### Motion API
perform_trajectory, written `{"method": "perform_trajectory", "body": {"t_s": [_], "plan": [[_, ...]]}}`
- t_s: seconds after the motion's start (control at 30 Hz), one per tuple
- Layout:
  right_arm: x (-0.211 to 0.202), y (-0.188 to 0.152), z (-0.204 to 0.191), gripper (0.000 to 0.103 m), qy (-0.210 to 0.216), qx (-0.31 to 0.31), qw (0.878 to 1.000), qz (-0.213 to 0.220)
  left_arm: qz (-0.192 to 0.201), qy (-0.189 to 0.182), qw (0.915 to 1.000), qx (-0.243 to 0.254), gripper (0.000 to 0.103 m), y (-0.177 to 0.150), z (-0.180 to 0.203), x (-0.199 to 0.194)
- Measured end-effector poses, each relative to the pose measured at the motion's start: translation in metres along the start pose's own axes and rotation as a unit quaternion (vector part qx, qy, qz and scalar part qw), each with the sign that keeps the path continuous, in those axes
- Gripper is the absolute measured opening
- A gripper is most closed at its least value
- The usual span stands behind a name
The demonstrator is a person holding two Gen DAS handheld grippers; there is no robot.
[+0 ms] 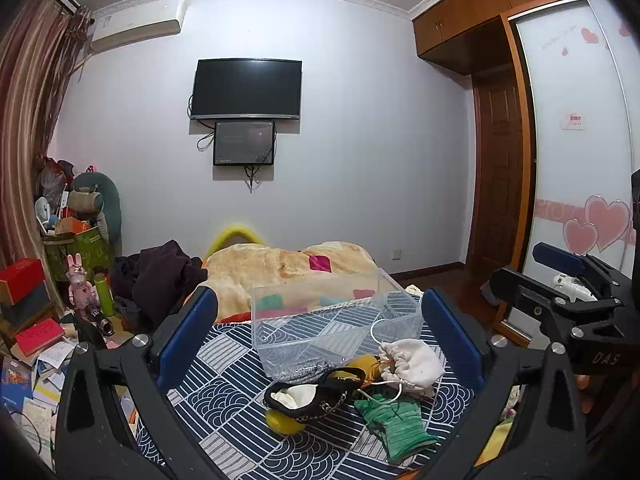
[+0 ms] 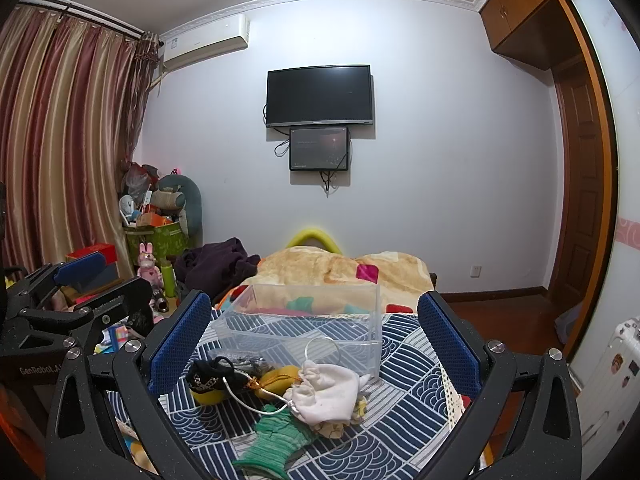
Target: Organize soft objects
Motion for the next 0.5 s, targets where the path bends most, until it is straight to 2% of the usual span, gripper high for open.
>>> {"method": "perform_trajectory", "body": {"t_s": [0.23, 0.37, 0.5], "plan": [[0.005, -0.006, 0.005, 0.103, 0.000, 0.002, 1.000, -0.012, -0.017, 0.003, 0.9999, 0.001, 0.103, -0.009, -0.002, 0.010], [0.016, -0.022, 0.008, 0.103, 0.002, 0.004, 0.999, -0.040, -0.057, -0.003, 0.9984, 0.000, 0.103, -0.025, -0.006, 0.026], [0.032, -0.047, 0.014, 0.103, -0.001, 0.003, 0.997, -0.081, -0.103, 0.008, 0.9946, 0.000, 0.103, -0.050, -0.015, 0.047]]}}
Point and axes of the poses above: each gripper's, at about its wrist camera, not at the fingertips, and x roughly the way its jaws point, z to its right, y to its top, the point moved 4 cm from there along x, roughly the way its jaws point, and after that the axes turned 7 degrees about -x, right-handed, at the moved point
